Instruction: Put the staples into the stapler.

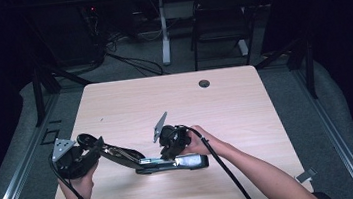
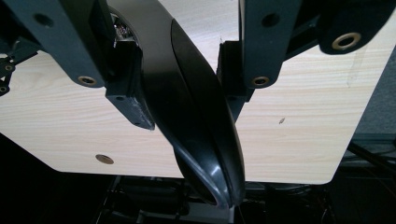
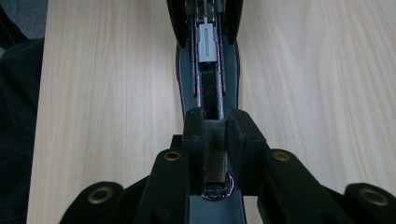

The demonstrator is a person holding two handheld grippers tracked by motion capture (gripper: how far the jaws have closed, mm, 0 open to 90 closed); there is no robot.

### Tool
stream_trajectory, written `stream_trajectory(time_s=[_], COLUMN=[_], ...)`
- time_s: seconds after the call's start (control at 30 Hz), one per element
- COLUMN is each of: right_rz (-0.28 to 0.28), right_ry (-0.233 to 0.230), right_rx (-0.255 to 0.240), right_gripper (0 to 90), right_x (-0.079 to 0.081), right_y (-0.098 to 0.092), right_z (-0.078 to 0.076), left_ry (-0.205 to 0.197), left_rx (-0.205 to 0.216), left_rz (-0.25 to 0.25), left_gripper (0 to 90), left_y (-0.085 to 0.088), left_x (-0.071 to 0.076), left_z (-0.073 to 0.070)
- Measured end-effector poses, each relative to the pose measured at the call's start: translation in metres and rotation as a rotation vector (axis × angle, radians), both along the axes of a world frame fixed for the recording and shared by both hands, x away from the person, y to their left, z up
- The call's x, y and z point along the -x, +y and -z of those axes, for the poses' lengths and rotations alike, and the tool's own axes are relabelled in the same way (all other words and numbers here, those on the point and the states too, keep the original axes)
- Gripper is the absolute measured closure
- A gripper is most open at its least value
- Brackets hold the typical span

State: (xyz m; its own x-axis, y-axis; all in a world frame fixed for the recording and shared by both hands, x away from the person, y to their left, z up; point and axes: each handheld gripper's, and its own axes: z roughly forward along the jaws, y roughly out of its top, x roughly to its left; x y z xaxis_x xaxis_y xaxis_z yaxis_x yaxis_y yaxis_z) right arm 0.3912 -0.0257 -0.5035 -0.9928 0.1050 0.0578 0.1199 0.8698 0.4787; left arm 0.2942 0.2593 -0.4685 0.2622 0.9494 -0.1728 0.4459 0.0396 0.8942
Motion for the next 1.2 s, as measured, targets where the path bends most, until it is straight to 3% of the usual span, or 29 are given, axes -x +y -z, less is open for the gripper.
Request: stream_trajectory(time_s=[0.77,1.2], right_rz=[-0.013,-0.046], right_ry=[0.003,-0.015], right_rx=[0.007,0.037], right_gripper=[78.3,78.2], right_x=[-0.0005,0.0007], right_y=[-0.0011,-0.0013], right_z=[0.0038,0.0068], left_ry=[-0.002,-0.001], left_rx=[-0.001,-0.001], left_rz=[0.004,0.003], left_gripper=[59.8,59.7], left_y=[0.0000,0.0000], left_x=[0.0000,-0.0001], left_z=[-0.0001,-0.0001])
